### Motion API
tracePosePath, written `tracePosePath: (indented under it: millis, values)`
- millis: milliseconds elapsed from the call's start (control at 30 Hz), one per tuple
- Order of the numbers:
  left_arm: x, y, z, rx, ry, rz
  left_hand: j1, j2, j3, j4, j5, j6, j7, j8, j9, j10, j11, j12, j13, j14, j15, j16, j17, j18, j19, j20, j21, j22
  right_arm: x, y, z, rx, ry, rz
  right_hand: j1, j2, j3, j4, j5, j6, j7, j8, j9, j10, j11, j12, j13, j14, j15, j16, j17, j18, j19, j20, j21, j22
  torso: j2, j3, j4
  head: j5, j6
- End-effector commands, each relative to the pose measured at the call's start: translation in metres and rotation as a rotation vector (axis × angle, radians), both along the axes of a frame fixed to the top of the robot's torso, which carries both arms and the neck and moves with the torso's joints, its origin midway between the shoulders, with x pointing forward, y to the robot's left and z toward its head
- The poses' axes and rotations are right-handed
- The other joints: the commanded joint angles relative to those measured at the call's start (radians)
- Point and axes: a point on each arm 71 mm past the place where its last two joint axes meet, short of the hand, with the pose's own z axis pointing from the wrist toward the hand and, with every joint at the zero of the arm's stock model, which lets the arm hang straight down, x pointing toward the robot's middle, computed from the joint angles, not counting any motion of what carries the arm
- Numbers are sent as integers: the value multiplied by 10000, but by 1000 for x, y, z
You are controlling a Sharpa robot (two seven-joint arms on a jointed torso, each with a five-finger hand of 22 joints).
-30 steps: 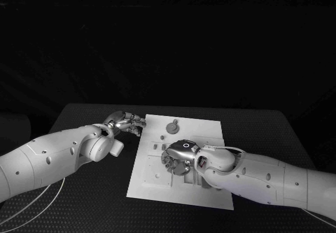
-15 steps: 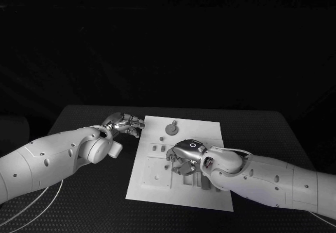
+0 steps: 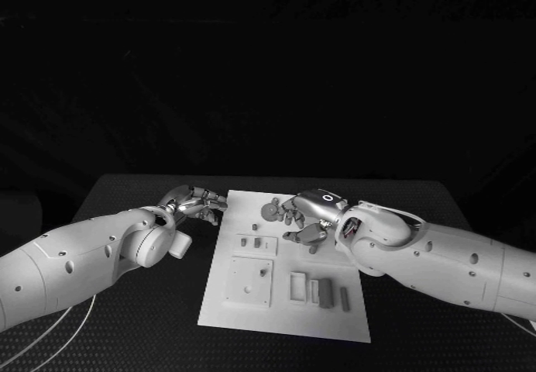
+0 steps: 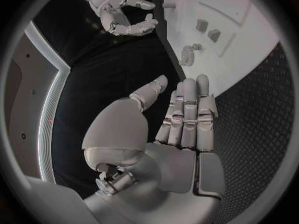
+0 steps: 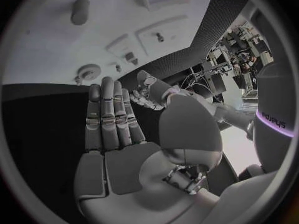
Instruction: Assemble the parts on the task board
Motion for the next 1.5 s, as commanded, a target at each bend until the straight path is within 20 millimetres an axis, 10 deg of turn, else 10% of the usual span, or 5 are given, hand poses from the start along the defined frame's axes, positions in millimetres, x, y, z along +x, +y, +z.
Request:
tracePosePath:
  millis: [33,400,967,1167,1500]
  values:
    - [0,-2,1,-107,-106,-41,-35,-78,-28,-8,37,20,58,25,-6,-68,11,-8,-16,52,22,-65,13,113,63,-23,-66,14,7,-17,3,-171,878,-665,-109,-114,-32,149,55,-39,-24,20,-5,91,-20,45,42,102,-4,72,57,139,110,12,62,190,-4,-10,6,-71,32]
    - [1,-1,1,-113,-92,-18,-40,-75,-30,-5,37,30,54,34,-3,-64,10,-4,-15,54,22,-67,18,113,66,-21,-70,16,9,-44,1,-1690,1081,-1012,-560,-649,-160,683,53,-389,-192,-120,-104,-657,265,-350,31,-468,196,608,355,118,-226,56,132,228,7,-14,17,-148,48]
    - [0,2,1,-102,-88,12,-45,-75,-32,-4,36,29,52,40,-2,-65,10,-2,-15,56,22,-71,26,115,71,-21,-77,20,-6,-44,-34,-2915,1651,-771,-568,-684,-210,684,59,-586,-371,-169,-170,-948,363,-480,-24,-616,283,740,301,139,-335,96,156,224,0,-26,28,-134,-8]
    - [0,2,1,-99,-89,25,-47,-74,-33,-4,36,28,52,41,-3,-66,10,-1,-15,56,22,-73,29,115,73,-21,-80,21,-9,-39,-43,-2827,1634,-637,-277,-481,-16,625,57,-433,-282,-49,-152,-765,279,-362,16,-510,205,880,267,139,-203,51,257,224,4,-23,17,-122,-11]
    - [0,3,1,-95,-85,32,-53,-69,-34,1,37,26,52,43,-3,-66,11,0,-15,58,23,-74,33,115,76,-20,-83,23,-9,-37,-45,-2763,1465,-541,107,558,68,3,57,310,-209,349,-73,135,-80,78,220,-79,-103,1164,121,139,181,-96,474,203,2,-17,22,-136,-36]
